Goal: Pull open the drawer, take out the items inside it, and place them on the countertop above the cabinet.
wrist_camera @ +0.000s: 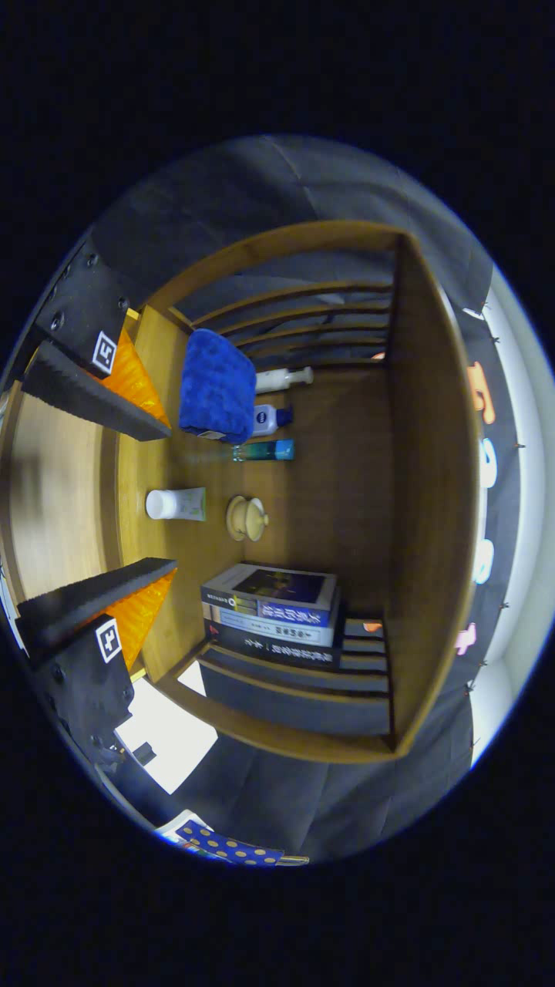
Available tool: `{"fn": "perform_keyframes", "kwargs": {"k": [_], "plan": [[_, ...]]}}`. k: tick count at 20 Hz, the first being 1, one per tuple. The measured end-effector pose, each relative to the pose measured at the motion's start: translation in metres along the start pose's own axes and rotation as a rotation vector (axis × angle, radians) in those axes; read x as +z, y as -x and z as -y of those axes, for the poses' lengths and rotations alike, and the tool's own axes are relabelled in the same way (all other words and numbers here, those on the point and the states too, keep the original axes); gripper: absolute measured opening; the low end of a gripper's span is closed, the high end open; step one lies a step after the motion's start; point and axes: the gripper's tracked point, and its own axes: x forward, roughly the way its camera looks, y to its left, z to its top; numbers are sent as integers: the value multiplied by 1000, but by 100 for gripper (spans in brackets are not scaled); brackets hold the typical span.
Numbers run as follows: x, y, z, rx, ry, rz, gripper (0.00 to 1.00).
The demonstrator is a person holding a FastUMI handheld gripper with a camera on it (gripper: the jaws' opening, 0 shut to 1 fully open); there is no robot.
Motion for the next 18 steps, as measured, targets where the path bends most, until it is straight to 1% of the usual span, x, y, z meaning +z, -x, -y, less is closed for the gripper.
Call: {"fn": "perform_keyframes", "kwargs": {"k": [3, 7, 12, 16, 18], "plan": [[-2, 52, -9, 27, -6, 97, 99], [-25, 99, -16, 48, -5, 178, 99], [-77, 127, -29, 60, -16, 203, 99], [-125, 137, -30, 66, -48, 164, 99], [-146, 138, -25, 53, -56, 145, 99]]}}
